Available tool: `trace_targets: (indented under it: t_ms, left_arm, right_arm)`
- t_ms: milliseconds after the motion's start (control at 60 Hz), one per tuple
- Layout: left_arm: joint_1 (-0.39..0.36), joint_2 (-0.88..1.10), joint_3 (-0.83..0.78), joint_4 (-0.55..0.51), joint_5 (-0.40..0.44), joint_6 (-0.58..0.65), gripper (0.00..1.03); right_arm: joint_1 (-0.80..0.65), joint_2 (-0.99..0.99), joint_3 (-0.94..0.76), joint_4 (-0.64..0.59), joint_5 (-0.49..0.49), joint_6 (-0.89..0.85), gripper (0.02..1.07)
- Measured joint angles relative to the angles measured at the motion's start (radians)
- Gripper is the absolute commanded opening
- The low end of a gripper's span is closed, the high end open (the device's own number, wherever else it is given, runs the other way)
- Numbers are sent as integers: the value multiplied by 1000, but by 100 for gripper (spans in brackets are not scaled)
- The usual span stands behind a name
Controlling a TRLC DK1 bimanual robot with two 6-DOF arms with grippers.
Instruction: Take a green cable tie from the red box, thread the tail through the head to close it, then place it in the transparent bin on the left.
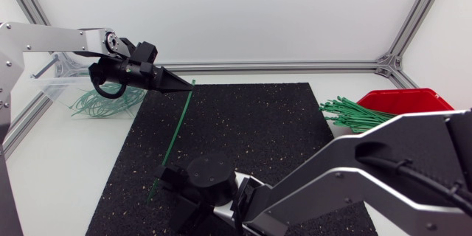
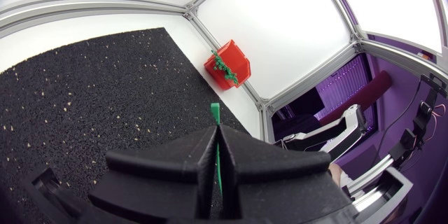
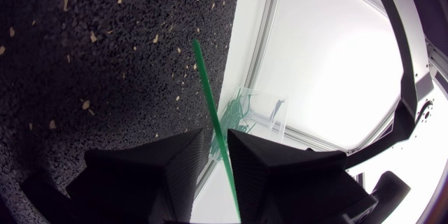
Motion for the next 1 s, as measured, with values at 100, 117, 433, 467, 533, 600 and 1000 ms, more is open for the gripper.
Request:
trace_targets:
  t_ms: [100, 117, 433, 467, 533, 600, 1000]
  left_arm:
    - [-10, 3, 0, -11, 5, 4, 3]
    - [-11, 3, 0, -13, 7, 4, 3]
    - [-21, 4, 13, -39, 14, 11, 3]
    - [-21, 5, 17, -39, 14, 11, 3]
    - [-20, 6, 23, -39, 14, 11, 3]
    - [-18, 7, 27, -39, 14, 11, 3]
    - [-17, 9, 27, -73, 14, 41, 3]
  right_arm:
    - [0, 0, 11, 1, -4, -11, 29]
    - [0, 0, 12, 1, -6, -11, 29]
    - [0, 12, 18, 1, -7, -11, 23]
    - [0, 12, 18, 1, -7, -11, 23]
    - [0, 12, 18, 1, -7, -11, 21]
    - [0, 12, 18, 1, -7, -11, 20]
    - [24, 12, 18, 1, -6, -12, 17]
